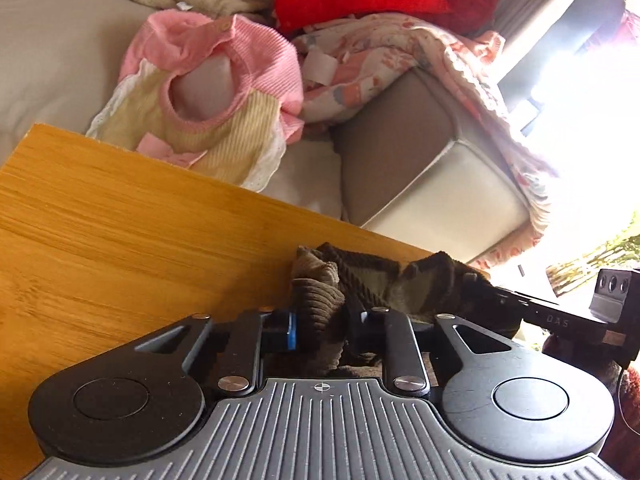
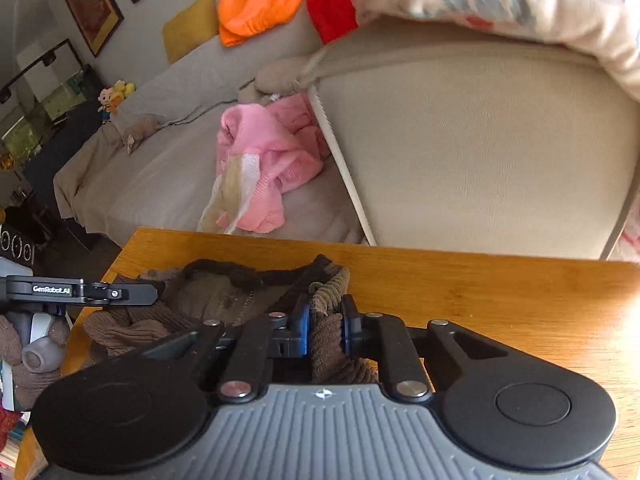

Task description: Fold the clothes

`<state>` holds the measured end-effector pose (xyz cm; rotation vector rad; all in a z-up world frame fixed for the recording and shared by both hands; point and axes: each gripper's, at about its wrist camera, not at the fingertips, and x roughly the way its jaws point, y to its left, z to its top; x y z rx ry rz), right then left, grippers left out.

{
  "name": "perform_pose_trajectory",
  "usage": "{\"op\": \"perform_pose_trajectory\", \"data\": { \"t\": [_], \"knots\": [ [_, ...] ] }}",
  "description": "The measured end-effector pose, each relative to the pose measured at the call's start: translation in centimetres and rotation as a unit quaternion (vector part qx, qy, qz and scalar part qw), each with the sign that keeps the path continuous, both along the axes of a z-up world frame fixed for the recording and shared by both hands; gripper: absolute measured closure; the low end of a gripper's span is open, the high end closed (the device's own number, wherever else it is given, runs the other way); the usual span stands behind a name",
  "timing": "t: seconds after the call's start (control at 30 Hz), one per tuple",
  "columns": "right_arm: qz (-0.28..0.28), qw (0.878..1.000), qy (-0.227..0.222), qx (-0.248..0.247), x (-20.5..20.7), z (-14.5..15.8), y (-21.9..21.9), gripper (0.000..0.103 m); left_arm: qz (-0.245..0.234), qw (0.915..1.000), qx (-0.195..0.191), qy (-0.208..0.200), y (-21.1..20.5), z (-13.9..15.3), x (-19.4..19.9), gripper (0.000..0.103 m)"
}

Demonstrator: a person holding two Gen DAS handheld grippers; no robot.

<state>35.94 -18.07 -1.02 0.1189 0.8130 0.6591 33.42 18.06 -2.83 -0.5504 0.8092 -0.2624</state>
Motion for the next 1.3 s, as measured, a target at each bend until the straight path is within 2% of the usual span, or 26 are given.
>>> {"op": "perform_pose_trajectory", "data": {
  "t": [0.1,0.2,0.33,0.43,0.53,0.57,0.6,0.63,0.7,0.8,0.9,1.0,1.07,1.13,1.2,1.23,1.27,1.3],
  "knots": [
    [0.016,0.999,-0.046,0.012,-3.8,3.6,-1.6,0.090,-0.014,0.9989,0.005,-0.044,-0.1,3.5,-3.1,0.088],
    [0.039,0.996,-0.077,0.017,-9.0,6.6,-3.4,0.090,-0.041,0.9951,0.017,-0.088,-0.7,6.6,-8.0,0.088],
    [0.070,0.993,-0.097,-0.004,-16.5,8.0,-5.4,0.090,-0.076,0.9900,0.051,-0.107,-2.0,7.6,-15.3,0.088],
    [0.095,0.990,-0.096,-0.049,-22.1,6.2,-6.0,0.089,-0.097,0.9897,0.061,-0.086,-2.4,5.7,-20.2,0.084],
    [0.107,0.985,-0.085,-0.101,-26.5,3.8,-6.5,0.085,-0.103,0.9924,0.033,-0.059,-1.5,3.4,-24.1,0.060],
    [0.108,0.984,-0.077,-0.114,-27.7,3.0,-6.9,0.080,-0.104,0.9932,0.020,-0.049,-1.1,2.7,-25.4,0.047],
    [0.108,0.984,-0.069,-0.122,-28.6,2.3,-7.4,0.072,-0.100,0.9941,0.009,-0.043,-0.6,2.3,-26.4,0.038],
    [0.106,0.985,-0.059,-0.125,-29.4,1.8,-8.0,0.067,-0.094,0.9948,-0.001,-0.037,-0.1,1.9,-27.4,0.034],
    [0.098,0.988,-0.041,-0.113,-30.4,1.3,-9.7,0.048,-0.081,0.9956,-0.022,-0.043,0.9,1.9,-29.0,0.018],
    [0.058,0.996,-0.022,-0.056,-30.5,2.0,-12.3,0.035,-0.047,0.9945,-0.071,-0.062,2.3,2.7,-29.3,0.007],
    [0.007,1.000,-0.007,0.021,-29.0,2.7,-13.9,0.024,-0.020,0.9913,-0.114,-0.064,2.1,2.6,-27.2,0.005],
    [-0.033,0.996,0.014,0.087,-26.5,1.9,-13.5,0.022,-0.021,0.9898,-0.134,-0.044,0.1,1.0,-23.6,0.005],
    [-0.046,0.994,0.027,0.091,-25.0,0.4,-12.1,0.022,-0.025,0.9896,-0.140,-0.018,-1.5,-0.5,-21.2,0.005],
    [-0.035,0.995,0.041,0.088,-23.8,-1.2,-10.1,0.022,-0.032,0.9875,-0.154,0.005,-2.5,-1.9,-19.3,0.005],
    [-0.020,0.995,0.052,0.088,-22.8,-2.5,-8.4,0.030,-0.041,0.9860,-0.162,0.002,-2.8,-2.2,-18.1,0.005],
    [-0.015,0.994,0.053,0.092,-22.2,-2.8,-7.9,0.042,-0.038,0.9870,-0.156,0.002,-2.8,-1.9,-17.3,0.007],
    [-0.015,0.994,0.050,0.095,-21.4,-2.7,-7.5,0.056,-0.035,0.9882,-0.149,0.001,-2.7,-1.6,-16.4,0.022],
    [-0.019,0.994,0.046,0.097,-20.5,-2.5,-7.2,0.066,-0.031,0.9893,-0.143,0.000,-2.7,-1.4,-15.6,0.044]
  ]
}}
